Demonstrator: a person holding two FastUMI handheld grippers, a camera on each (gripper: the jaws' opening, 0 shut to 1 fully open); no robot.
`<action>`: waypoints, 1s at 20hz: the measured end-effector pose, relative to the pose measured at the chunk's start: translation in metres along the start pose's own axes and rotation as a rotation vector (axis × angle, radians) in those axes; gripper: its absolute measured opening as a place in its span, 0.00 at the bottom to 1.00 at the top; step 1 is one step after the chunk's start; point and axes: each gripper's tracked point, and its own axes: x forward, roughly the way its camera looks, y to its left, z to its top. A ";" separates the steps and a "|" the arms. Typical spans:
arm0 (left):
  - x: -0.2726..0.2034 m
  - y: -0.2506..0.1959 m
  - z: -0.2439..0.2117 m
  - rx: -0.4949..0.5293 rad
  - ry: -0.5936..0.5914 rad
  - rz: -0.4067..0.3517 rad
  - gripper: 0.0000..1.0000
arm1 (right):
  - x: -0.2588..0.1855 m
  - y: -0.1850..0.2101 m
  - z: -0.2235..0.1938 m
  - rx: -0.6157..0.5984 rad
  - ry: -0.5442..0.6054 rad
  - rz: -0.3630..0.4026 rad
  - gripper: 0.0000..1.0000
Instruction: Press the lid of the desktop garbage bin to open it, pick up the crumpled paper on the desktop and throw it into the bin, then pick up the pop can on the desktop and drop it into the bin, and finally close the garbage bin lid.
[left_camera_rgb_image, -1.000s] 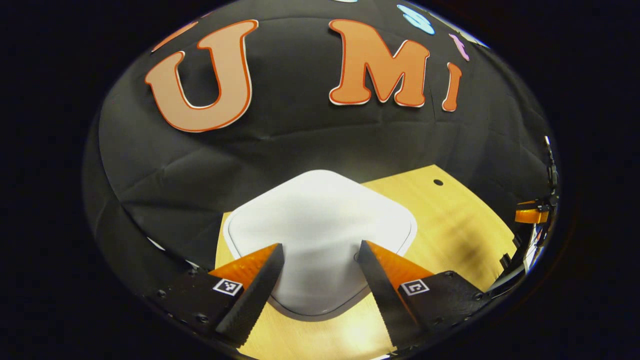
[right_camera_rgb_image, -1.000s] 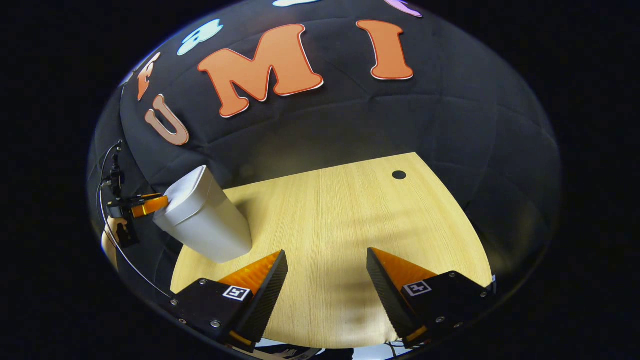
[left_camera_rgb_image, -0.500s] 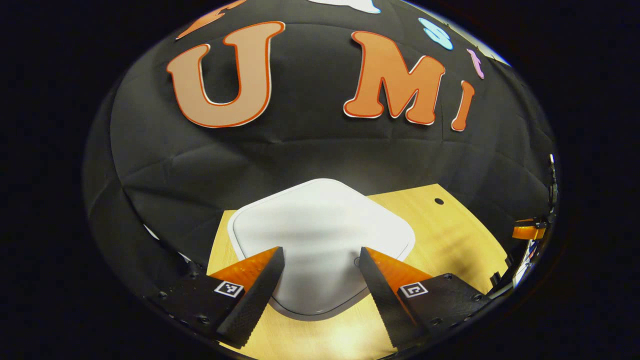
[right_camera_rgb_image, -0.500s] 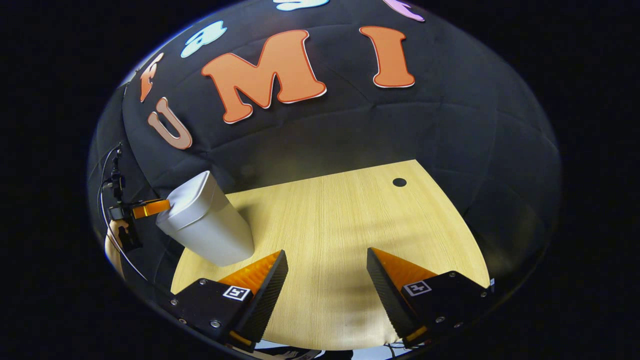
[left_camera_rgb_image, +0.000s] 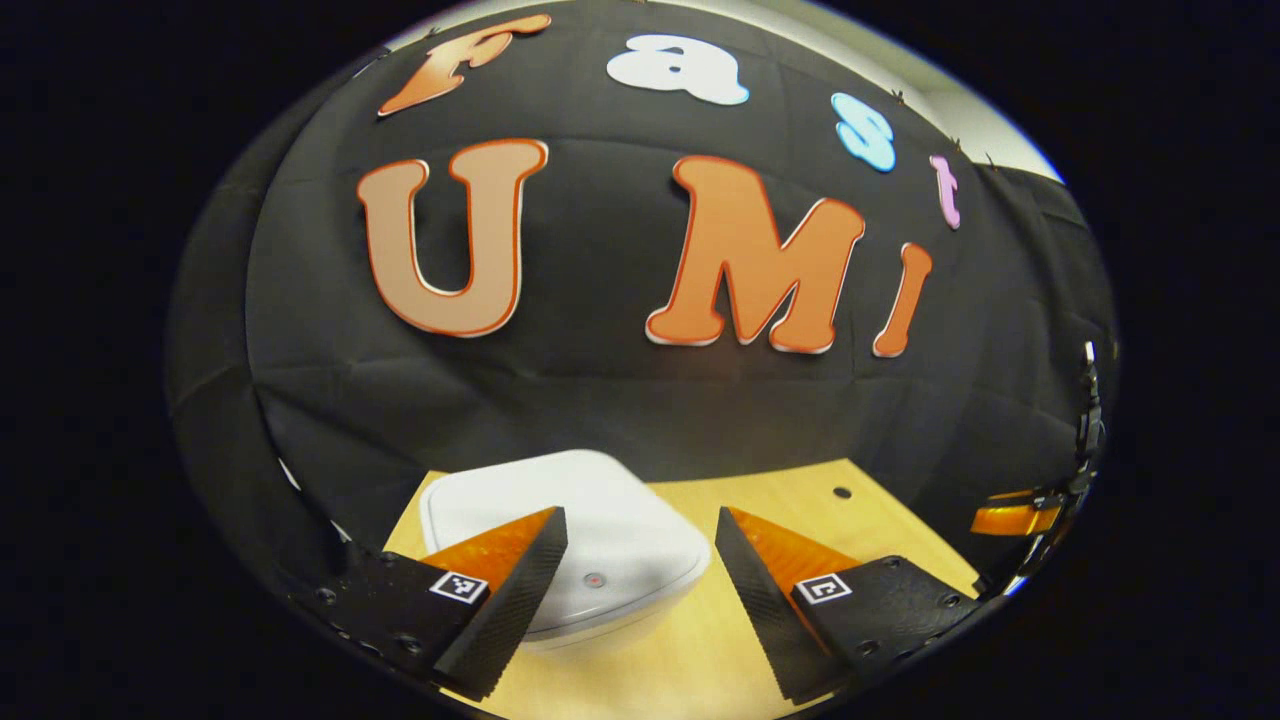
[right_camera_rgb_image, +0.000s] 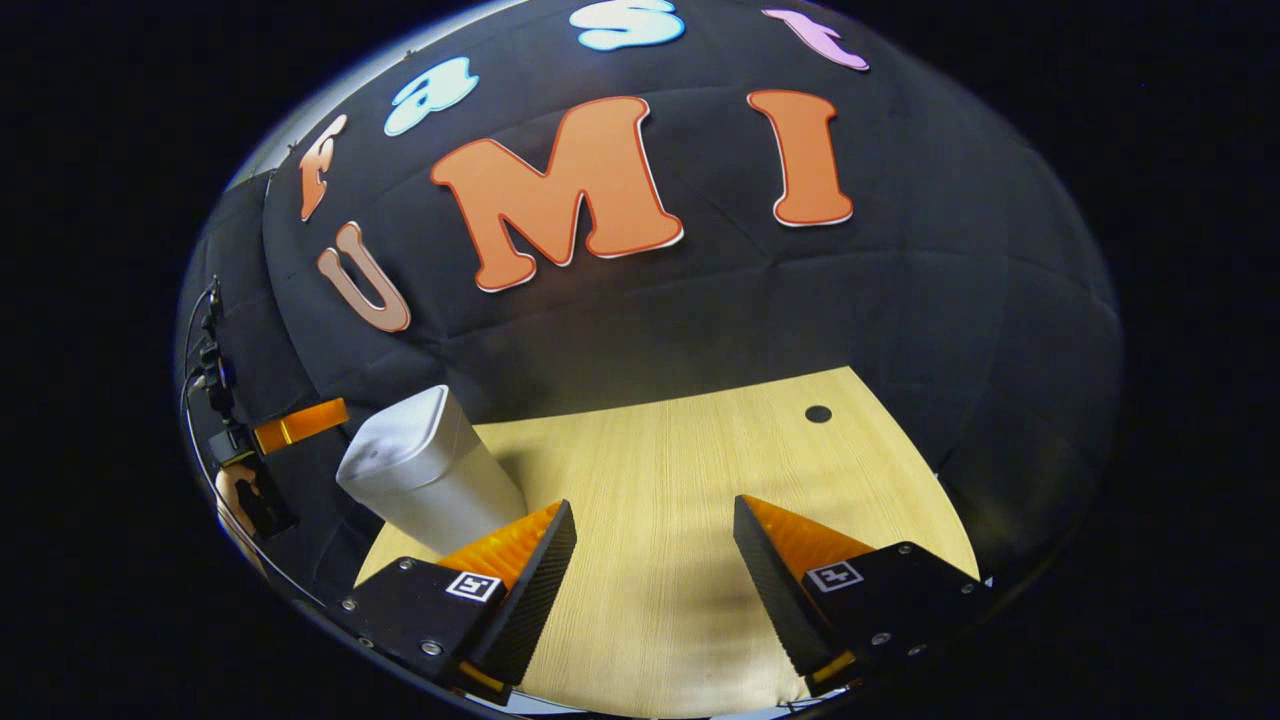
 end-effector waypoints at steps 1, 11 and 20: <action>-0.002 -0.011 0.004 -0.003 -0.027 -0.003 0.95 | -0.002 0.005 0.004 -0.009 -0.016 0.006 0.95; -0.020 -0.080 -0.018 -0.044 -0.135 0.013 0.95 | -0.016 0.024 0.035 -0.116 -0.246 -0.047 0.95; -0.029 -0.070 -0.033 -0.031 -0.146 0.085 0.95 | -0.020 0.026 0.040 -0.225 -0.333 -0.098 0.95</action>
